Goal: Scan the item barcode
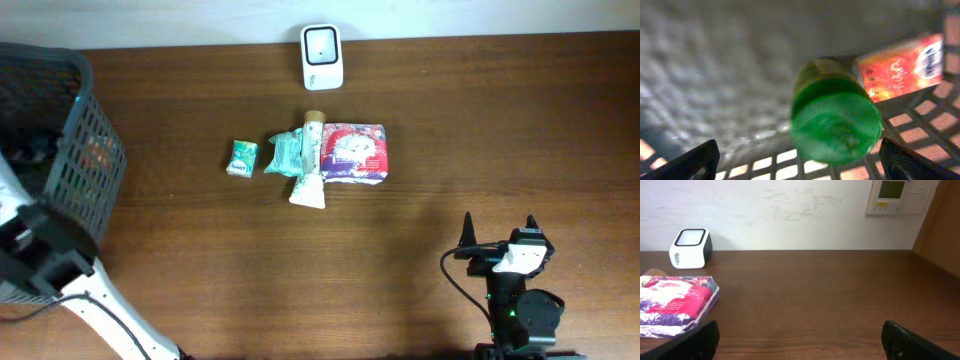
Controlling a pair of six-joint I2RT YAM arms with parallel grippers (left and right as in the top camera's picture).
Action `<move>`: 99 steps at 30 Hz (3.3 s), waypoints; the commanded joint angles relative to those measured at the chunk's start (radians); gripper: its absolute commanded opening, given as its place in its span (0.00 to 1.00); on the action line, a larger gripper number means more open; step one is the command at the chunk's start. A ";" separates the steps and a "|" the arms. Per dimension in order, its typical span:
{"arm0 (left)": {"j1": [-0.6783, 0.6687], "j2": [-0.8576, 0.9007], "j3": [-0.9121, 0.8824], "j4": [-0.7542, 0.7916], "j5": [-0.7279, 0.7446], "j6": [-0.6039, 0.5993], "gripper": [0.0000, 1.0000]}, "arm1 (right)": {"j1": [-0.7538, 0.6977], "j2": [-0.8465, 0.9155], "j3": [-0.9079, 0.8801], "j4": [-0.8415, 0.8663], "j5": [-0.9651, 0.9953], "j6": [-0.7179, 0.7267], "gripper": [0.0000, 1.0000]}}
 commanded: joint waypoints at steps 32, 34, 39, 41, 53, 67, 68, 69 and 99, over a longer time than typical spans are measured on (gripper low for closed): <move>-0.048 -0.178 -0.563 0.452 -0.086 0.090 0.25 | 0.006 -0.006 -0.009 -0.002 0.002 0.007 0.99; -0.042 -0.178 -0.507 0.407 -0.086 0.090 0.09 | 0.006 -0.006 -0.009 -0.002 0.001 0.008 0.99; -0.038 -0.179 -0.135 0.198 -0.079 0.089 0.09 | 0.006 -0.006 -0.009 -0.002 0.002 0.007 0.99; -0.023 -0.182 0.135 0.074 0.024 0.075 0.11 | 0.006 -0.006 -0.009 -0.002 0.002 0.007 0.99; -0.082 -0.542 0.565 -0.004 0.491 0.065 0.15 | 0.006 -0.006 -0.009 -0.002 0.002 0.008 0.99; -0.729 -0.533 -0.750 0.769 -0.166 0.120 0.25 | 0.006 -0.006 -0.009 -0.002 0.002 0.007 0.99; -0.729 -0.533 -0.818 0.829 -0.166 0.120 0.25 | 0.006 -0.006 -0.009 -0.002 0.002 0.007 0.98; -0.729 -0.533 -0.888 0.891 -0.166 0.121 0.26 | 0.006 -0.006 -0.009 -0.002 0.002 0.007 0.99; -0.681 -0.705 -0.669 0.900 -0.011 0.087 0.99 | 0.006 -0.006 -0.009 -0.002 0.002 0.007 0.99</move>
